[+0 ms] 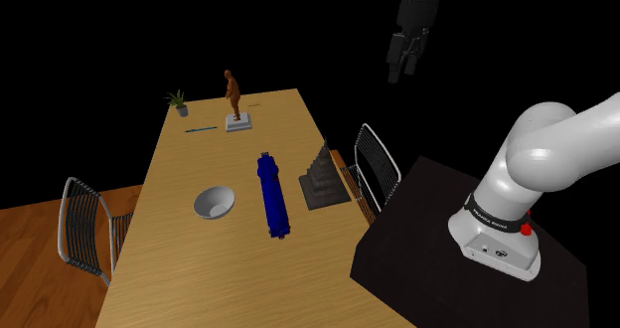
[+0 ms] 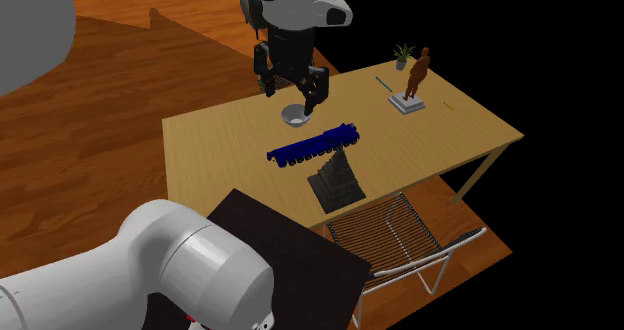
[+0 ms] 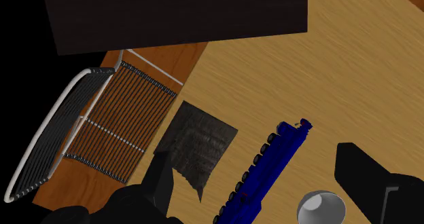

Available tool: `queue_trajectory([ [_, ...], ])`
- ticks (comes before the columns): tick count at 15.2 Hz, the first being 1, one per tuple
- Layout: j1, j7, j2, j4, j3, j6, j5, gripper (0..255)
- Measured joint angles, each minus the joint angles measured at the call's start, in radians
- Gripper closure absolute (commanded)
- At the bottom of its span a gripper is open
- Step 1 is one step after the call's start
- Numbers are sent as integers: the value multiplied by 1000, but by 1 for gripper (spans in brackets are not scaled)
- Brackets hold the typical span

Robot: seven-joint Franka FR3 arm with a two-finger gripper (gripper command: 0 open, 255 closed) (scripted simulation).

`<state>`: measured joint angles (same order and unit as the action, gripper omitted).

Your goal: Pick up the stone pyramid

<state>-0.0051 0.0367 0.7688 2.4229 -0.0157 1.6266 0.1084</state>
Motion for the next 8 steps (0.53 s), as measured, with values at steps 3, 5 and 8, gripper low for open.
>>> queue_trajectory([
  [3, -6, 16, -28, 13, -7, 38, 3, 0],
  [5, -12, 44, -84, 27, -21, 104, 11, 0],
  [8, -24, 85, -170, 41, -38, 198, 18, 0],
])
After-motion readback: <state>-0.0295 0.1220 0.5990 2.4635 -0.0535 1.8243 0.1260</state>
